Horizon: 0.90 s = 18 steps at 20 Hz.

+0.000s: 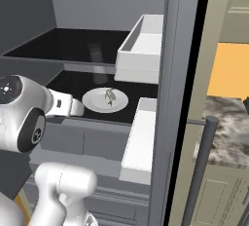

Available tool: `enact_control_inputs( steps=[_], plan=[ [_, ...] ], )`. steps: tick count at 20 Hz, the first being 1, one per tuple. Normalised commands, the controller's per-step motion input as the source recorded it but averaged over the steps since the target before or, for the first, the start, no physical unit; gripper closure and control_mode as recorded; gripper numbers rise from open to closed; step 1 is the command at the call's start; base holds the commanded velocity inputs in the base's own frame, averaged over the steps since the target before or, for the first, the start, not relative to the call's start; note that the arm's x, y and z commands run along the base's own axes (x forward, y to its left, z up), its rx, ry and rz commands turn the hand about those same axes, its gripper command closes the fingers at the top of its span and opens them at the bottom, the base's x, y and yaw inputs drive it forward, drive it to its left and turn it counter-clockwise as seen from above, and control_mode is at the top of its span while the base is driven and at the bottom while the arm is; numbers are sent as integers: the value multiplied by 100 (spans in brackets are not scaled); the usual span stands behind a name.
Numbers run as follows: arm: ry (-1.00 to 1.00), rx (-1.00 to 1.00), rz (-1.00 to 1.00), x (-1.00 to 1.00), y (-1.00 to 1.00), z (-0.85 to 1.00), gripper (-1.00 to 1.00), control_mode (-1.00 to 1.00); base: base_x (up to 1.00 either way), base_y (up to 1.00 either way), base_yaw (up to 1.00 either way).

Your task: Retrieve the fish from the fridge and place it on the saucepan with marinade on the stove.

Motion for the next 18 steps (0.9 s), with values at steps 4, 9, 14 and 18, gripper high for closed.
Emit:
enact_control_inputs(
  steps=[4, 9, 14, 18],
  plan=[
    [-22, 0, 0, 0, -11, 9, -100, -100, 0, 0, 0],
    [-18, 0, 0, 0, -14, 4, -100, -100, 0, 0, 0],
    [-1, 0, 0, 29, 0, -10, -100, -100, 0, 0, 0],
    [0, 0, 0, 49, 0, -14, -100, -100, 0, 0, 0]
  ],
)
